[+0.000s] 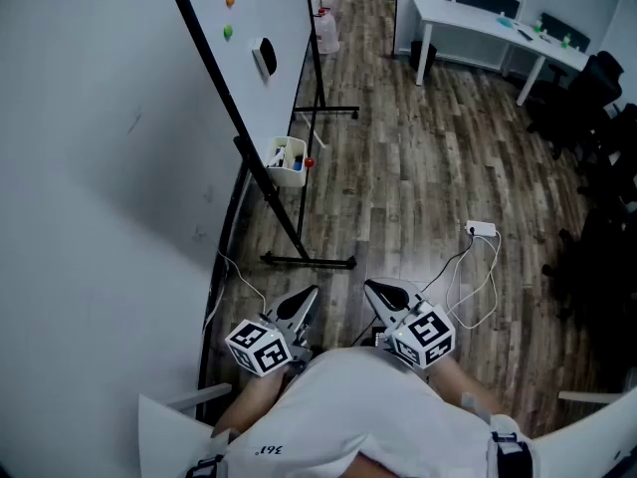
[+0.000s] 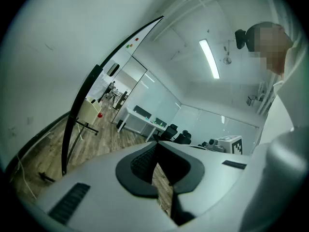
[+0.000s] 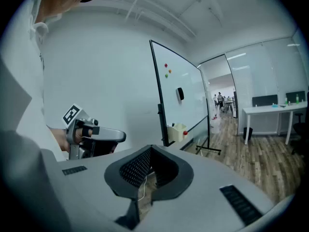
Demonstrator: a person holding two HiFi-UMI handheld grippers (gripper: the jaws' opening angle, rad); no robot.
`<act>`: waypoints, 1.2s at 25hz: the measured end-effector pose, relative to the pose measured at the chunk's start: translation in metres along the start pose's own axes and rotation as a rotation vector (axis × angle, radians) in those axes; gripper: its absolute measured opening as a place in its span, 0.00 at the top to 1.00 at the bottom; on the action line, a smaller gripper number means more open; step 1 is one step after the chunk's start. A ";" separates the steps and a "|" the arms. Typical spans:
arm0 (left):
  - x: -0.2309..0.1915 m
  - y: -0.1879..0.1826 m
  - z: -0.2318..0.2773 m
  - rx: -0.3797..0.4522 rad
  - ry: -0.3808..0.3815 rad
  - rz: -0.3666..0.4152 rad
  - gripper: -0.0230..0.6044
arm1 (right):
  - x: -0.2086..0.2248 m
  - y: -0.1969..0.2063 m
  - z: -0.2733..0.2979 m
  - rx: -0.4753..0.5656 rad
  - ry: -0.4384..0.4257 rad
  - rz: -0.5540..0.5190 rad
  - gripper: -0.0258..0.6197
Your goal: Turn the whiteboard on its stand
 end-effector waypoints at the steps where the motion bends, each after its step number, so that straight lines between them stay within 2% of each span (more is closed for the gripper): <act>1: 0.002 0.001 0.001 0.000 0.000 -0.001 0.95 | 0.000 0.001 -0.002 0.000 0.000 -0.002 0.92; 18: 0.025 0.013 0.034 -0.010 -0.004 -0.004 0.95 | 0.029 0.022 -0.032 -0.022 0.004 -0.004 0.92; 24: 0.036 0.019 0.044 -0.011 -0.014 0.000 0.95 | 0.041 0.028 -0.042 -0.007 -0.025 0.055 0.92; 30: 0.041 0.024 0.049 -0.011 -0.028 0.003 0.95 | 0.046 0.032 -0.044 0.005 -0.026 0.032 0.92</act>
Point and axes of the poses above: the fingertips, and each gripper's own axes: z forward along the fingers, x to its right, y out of its underside, the point moved 1 cm from there along -z, backward along the fingers, and after that the axes turned 7 degrees about -x, right-handed, at the moved point
